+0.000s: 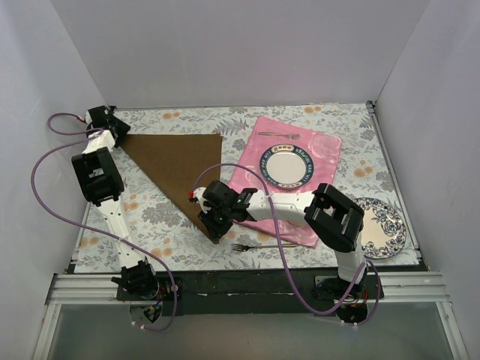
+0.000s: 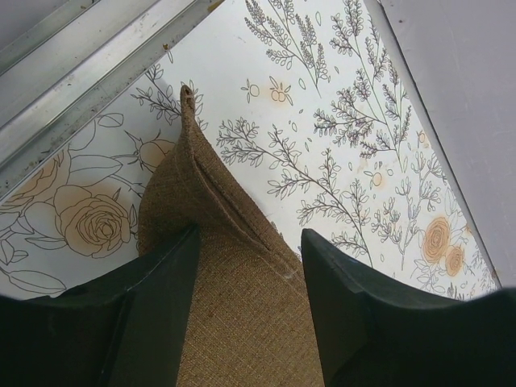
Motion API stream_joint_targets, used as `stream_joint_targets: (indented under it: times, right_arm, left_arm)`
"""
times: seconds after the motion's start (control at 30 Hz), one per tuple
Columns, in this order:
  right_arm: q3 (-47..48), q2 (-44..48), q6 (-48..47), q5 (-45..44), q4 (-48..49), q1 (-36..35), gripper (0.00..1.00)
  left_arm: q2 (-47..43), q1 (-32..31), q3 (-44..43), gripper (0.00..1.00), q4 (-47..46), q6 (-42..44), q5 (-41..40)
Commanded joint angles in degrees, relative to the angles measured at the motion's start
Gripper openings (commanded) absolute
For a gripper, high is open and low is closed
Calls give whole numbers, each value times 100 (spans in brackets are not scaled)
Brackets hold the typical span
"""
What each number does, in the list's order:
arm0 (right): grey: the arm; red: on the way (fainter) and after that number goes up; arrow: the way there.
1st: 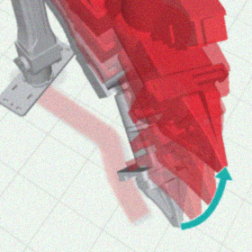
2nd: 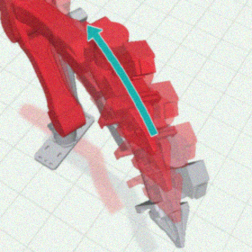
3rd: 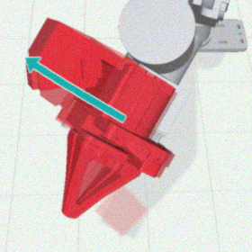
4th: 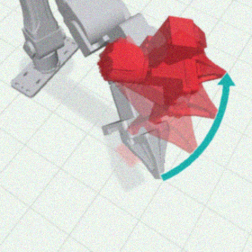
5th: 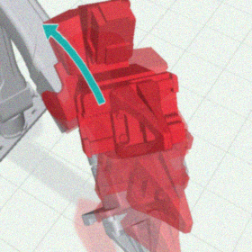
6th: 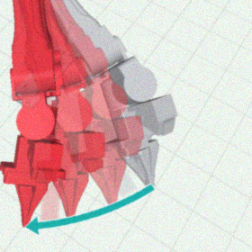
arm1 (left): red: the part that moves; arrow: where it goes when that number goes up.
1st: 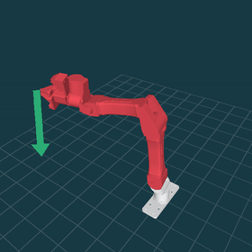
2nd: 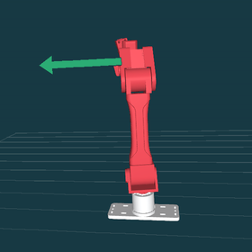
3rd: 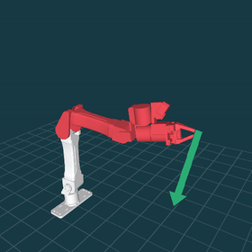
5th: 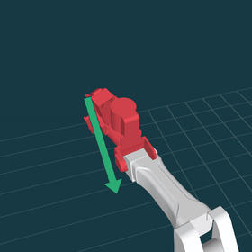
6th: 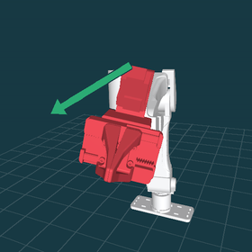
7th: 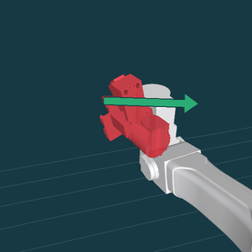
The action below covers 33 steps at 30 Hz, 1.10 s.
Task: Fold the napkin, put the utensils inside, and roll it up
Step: Fold the napkin
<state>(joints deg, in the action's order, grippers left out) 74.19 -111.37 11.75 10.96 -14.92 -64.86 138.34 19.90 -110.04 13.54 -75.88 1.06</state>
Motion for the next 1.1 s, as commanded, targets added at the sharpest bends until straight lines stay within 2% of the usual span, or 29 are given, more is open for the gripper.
stream_joint_targets:
  times: [0.0,0.1,0.27,0.47,0.6,0.87,1.07]
  right_arm:
    - [253,82,-23,-86,165,17,31]
    - [271,-112,64,143,138,0,30]
    - [-97,-69,82,73,138,-53,29]
    - [-502,107,47,-50,138,-53,28]
    - [-169,308,-84,-156,-81,-44,28]
    - [859,178,-155,-95,-99,0,28]
    - [983,-218,-85,222,-47,79,28]
  left_arm:
    - [-106,93,-167,54,263,29,-115]
    - [-71,119,-167,57,254,-15,-115]
    - [227,251,-79,58,140,-313,245]
    - [492,260,-334,57,140,-305,220]
    - [457,260,-536,56,272,-68,210]
    - [-369,251,-378,58,52,-85,307]
    - [-124,260,-562,58,-150,-33,351]
